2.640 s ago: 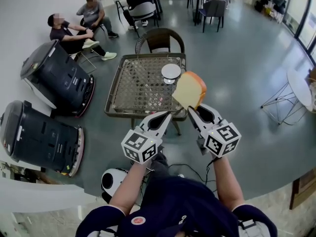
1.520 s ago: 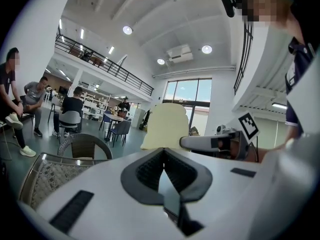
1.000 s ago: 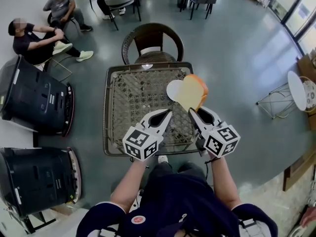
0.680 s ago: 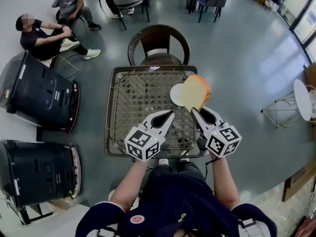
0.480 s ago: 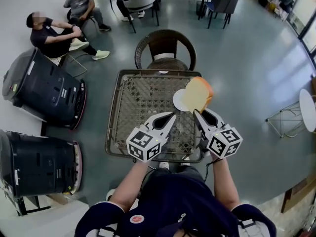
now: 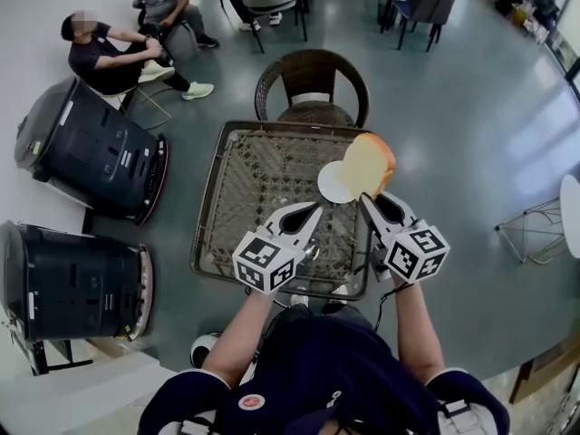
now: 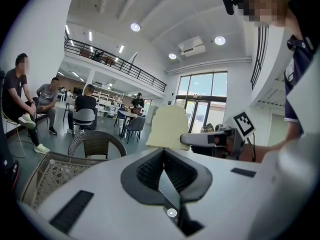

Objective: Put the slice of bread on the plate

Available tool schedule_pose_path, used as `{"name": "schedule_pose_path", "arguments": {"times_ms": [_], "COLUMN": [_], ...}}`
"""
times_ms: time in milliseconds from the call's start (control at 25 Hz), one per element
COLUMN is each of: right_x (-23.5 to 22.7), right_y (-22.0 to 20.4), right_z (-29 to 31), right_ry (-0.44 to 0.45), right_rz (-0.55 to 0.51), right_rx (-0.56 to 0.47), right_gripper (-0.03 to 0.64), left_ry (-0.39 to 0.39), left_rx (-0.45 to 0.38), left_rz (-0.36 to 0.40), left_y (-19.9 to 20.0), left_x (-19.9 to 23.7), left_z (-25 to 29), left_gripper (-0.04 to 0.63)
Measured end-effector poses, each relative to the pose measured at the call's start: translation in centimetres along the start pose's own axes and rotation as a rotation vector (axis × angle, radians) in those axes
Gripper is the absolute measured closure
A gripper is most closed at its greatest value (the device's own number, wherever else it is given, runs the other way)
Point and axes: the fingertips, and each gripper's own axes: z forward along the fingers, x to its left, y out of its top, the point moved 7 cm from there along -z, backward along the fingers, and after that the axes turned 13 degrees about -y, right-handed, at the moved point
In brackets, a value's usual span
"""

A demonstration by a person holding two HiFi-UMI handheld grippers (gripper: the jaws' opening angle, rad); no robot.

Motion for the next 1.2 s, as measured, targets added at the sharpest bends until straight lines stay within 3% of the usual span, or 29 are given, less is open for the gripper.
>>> {"name": "schedule_pose_path", "arguments": {"times_ms": [280,560,880,1200], "right_x": [-2.4,-5.0,-7.5,-8.3], "right_y": [-1.4,-6.2,-12.3,-16.3], "right_z": [1.3,4.9,10.1,14.5], "right_ry": [-0.02,-0.062,-0.075,-0.066], "right_rz": [-0.002,-0.008,0.067,0.175], "right_rx": [0.072,0.227,0.389,0.479], "right_gripper": [0.523,0.523,0.523,0.523], "left_ry": [0.032,0.054,0.054,0.052], "left_rx": [0.035,0.091,0.143,0.176], "left_rz": [-0.019,-0.061,-0.127,-0.17], "left_y": [-1.9,-5.3,-8.7,-10.6], "left_x": [1.1,3.4,4.8,5.9], "left_z": [0.9,1.4,2.9,4.0], "left_gripper": [0.589,0.589,0.589,0.589]}}
